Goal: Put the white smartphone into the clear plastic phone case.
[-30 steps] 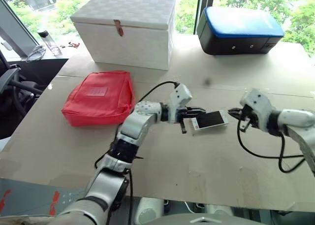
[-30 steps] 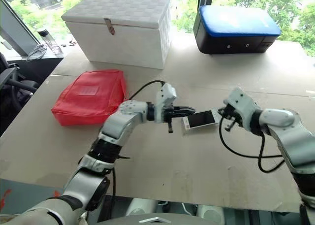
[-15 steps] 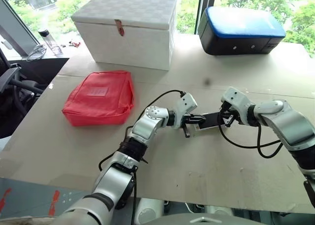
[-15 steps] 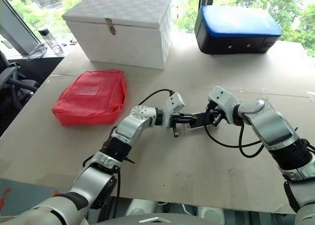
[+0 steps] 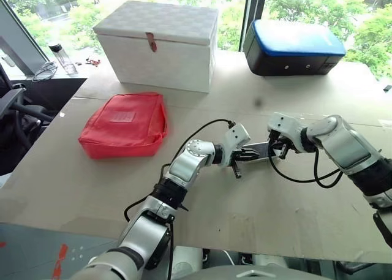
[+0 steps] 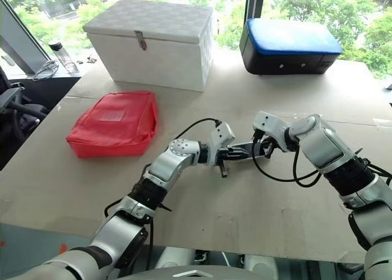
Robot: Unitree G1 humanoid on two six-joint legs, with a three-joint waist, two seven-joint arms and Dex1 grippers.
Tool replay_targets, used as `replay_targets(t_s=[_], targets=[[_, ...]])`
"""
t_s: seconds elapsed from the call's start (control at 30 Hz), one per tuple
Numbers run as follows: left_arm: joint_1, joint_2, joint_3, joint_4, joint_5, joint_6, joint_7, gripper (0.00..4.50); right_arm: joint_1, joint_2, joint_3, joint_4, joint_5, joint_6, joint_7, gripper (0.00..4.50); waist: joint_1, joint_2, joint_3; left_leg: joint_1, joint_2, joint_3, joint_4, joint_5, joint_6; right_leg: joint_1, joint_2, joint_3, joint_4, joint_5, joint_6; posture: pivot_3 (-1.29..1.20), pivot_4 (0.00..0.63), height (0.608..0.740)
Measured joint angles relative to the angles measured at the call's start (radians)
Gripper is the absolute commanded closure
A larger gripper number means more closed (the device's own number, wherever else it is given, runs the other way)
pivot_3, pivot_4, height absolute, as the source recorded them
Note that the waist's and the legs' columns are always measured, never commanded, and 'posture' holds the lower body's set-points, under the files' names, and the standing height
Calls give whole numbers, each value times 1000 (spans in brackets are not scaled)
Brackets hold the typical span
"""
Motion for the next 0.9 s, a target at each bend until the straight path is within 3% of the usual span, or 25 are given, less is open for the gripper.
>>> replay_targets(t_s=[0.17, 0.4, 0.53, 0.67, 0.9], targets=[[7, -7, 1, -5, 0, 3, 17, 4409, 40, -23, -36, -31, 2, -1, 21, 4500, 3, 0, -1, 2, 0, 0, -2, 0, 0, 2, -1, 0, -2, 0, 0, 0, 150, 740], [15, -8, 1, -20, 0, 4, 18, 4409, 198, -61, -188, -222, 59, 72, 14, 4500, 9, 6, 3, 1, 0, 0, -4, -1, -2, 0, -1, 0, -3, -1, 0, 0, 150, 740], [20, -7, 4, -21, 1, 4, 22, 4409, 226, -84, -167, -252, 72, 86, 25, 4500, 7, 7, 3, 1, 0, 0, -5, -3, -2, 0, -1, -1, -3, -2, 0, 0, 150, 740], [24, -13, 0, -21, 2, 5, 27, 4409, 193, -38, -153, -212, 70, 68, 22, 4500, -2, 6, 4, 2, 0, 0, -4, -3, -2, 0, -2, -2, -4, -2, 0, 0, 150, 740], [35, -12, 0, -29, 1, 5, 31, 4409, 183, -52, -120, -205, 57, 33, 40, 4500, -1, 5, 4, 5, 0, 0, -4, -3, -2, 1, -11, -16, -4, -1, 0, 0, 150, 740]])
